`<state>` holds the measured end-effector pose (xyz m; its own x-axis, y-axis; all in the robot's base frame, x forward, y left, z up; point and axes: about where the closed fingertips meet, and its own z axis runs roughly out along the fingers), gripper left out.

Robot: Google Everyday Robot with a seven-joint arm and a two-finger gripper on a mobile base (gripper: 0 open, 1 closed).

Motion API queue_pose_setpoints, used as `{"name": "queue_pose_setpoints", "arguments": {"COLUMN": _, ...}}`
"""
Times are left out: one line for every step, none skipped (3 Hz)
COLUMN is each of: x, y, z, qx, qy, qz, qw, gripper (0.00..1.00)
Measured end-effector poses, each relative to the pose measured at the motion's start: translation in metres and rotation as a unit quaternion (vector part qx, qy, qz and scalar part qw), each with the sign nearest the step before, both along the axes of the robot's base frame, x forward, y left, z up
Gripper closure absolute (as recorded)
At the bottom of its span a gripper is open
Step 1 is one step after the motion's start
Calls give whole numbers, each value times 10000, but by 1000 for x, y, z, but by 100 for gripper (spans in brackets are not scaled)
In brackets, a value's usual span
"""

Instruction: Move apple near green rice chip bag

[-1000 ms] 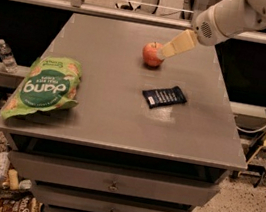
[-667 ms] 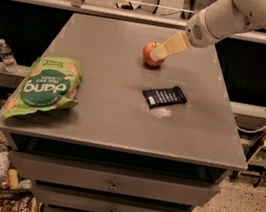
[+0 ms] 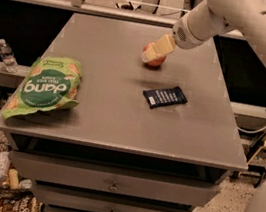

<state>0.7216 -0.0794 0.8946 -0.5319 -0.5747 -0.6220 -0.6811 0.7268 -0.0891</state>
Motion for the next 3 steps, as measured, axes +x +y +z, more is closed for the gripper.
{"name": "queue_pose_setpoints", "arguments": {"x": 10, "y": 9, "z": -9, "qx": -170, "qy": 22, "qz": -75, "qw": 9998, "gripper": 0}}
{"name": "queue_pose_setpoints", "arguments": {"x": 17, "y": 18, "z": -17, "qx": -277, "qy": 90, "qz": -40, "qw": 9996, "gripper": 0}}
{"name": "queue_pose_setpoints", "arguments": {"x": 21, "y": 25, "z": -26, "qx": -322, "qy": 200, "qz": 7, "qw": 9993, "gripper": 0}}
